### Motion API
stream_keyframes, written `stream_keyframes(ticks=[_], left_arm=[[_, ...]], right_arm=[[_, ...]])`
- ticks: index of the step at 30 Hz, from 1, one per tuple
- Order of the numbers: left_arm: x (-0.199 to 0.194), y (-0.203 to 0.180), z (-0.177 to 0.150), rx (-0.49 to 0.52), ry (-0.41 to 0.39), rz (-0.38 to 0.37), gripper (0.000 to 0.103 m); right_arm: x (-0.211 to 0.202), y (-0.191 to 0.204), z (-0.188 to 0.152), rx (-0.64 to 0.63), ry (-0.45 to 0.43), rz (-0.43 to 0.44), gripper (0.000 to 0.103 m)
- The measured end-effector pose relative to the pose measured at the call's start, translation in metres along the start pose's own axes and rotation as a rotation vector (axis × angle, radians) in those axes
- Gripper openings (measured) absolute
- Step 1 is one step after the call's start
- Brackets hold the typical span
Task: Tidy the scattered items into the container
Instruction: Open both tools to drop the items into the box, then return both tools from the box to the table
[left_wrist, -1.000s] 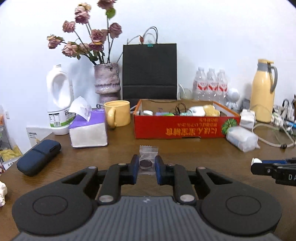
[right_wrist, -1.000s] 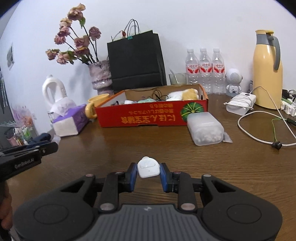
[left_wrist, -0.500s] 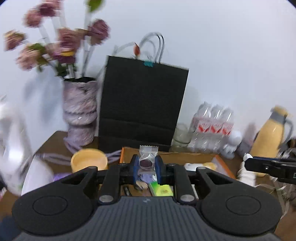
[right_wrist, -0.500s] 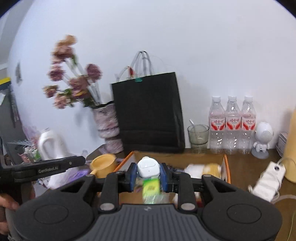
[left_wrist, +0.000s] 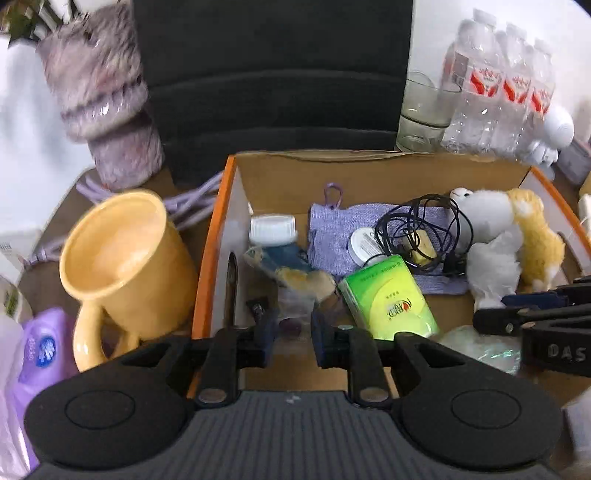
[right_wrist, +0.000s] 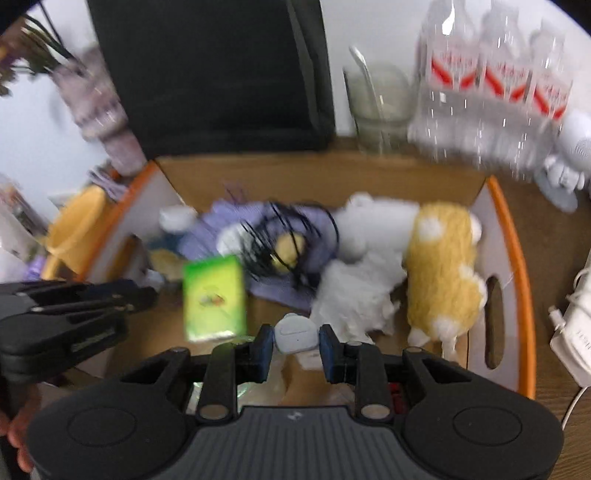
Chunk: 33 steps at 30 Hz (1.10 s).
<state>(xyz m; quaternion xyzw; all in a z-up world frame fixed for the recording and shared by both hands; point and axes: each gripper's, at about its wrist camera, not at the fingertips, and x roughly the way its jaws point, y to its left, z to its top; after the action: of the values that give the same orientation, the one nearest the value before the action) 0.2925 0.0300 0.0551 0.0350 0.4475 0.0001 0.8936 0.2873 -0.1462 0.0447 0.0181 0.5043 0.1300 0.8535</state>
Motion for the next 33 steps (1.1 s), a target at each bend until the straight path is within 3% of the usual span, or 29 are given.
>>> stream_keyframes(ticks=[2, 4, 6, 8, 10, 12, 15, 18, 22, 23, 25, 29, 31, 33], left_arm=[[-0.002, 0.0, 0.001, -0.012, 0.007, -0.026, 0.035], [-0.007, 0.0, 0.003, -0.003, 0.008, -0.025, 0.036], [-0.015, -0.003, 0.008, 0.008, 0.001, -0.012, 0.037], [-0.026, -0.001, 0.016, 0.003, 0.0, -0.007, 0.048], [-0.038, 0.002, 0.027, -0.028, 0.022, -0.01, 0.085], [-0.048, 0.007, 0.039, -0.071, 0.05, -0.022, 0.096], [-0.069, 0.012, 0.053, -0.116, 0.089, -0.011, 0.101], [-0.09, 0.009, 0.055, -0.106, 0.07, 0.006, 0.103], [-0.101, -0.003, 0.04, -0.067, 0.049, 0.08, 0.103], [-0.104, -0.004, 0.036, -0.068, 0.023, 0.093, 0.103], [-0.116, -0.009, 0.021, -0.079, -0.104, 0.11, 0.103], [-0.135, -0.015, -0.023, -0.108, -0.418, 0.004, 0.103], [-0.135, -0.019, -0.035, -0.11, -0.467, 0.004, 0.103], [-0.134, -0.022, -0.042, -0.118, -0.491, 0.01, 0.103]], right_arm=[[0.009, -0.002, -0.003, 0.014, 0.04, 0.007, 0.029], [0.007, -0.002, -0.007, 0.018, 0.059, 0.023, 0.033], [-0.001, -0.005, -0.006, 0.024, 0.057, 0.029, 0.045], [-0.017, -0.013, -0.001, 0.062, 0.039, 0.034, 0.057], [-0.032, -0.022, 0.007, 0.088, 0.029, 0.029, 0.06], [-0.052, -0.027, 0.015, 0.104, 0.027, 0.026, 0.069], [-0.084, -0.031, 0.026, 0.112, 0.011, 0.005, 0.076], [-0.118, -0.033, 0.029, 0.113, -0.055, -0.007, 0.088], [-0.133, -0.032, 0.02, 0.091, -0.083, -0.009, 0.088], [-0.133, -0.031, 0.015, 0.084, -0.09, -0.012, 0.088], [-0.135, -0.027, 0.004, 0.062, -0.129, -0.004, 0.088], [-0.15, -0.024, -0.031, -0.023, -0.383, 0.0, 0.088], [-0.153, -0.025, -0.049, -0.074, -0.505, -0.001, 0.088], [-0.151, -0.029, -0.06, -0.078, -0.549, -0.007, 0.088]])
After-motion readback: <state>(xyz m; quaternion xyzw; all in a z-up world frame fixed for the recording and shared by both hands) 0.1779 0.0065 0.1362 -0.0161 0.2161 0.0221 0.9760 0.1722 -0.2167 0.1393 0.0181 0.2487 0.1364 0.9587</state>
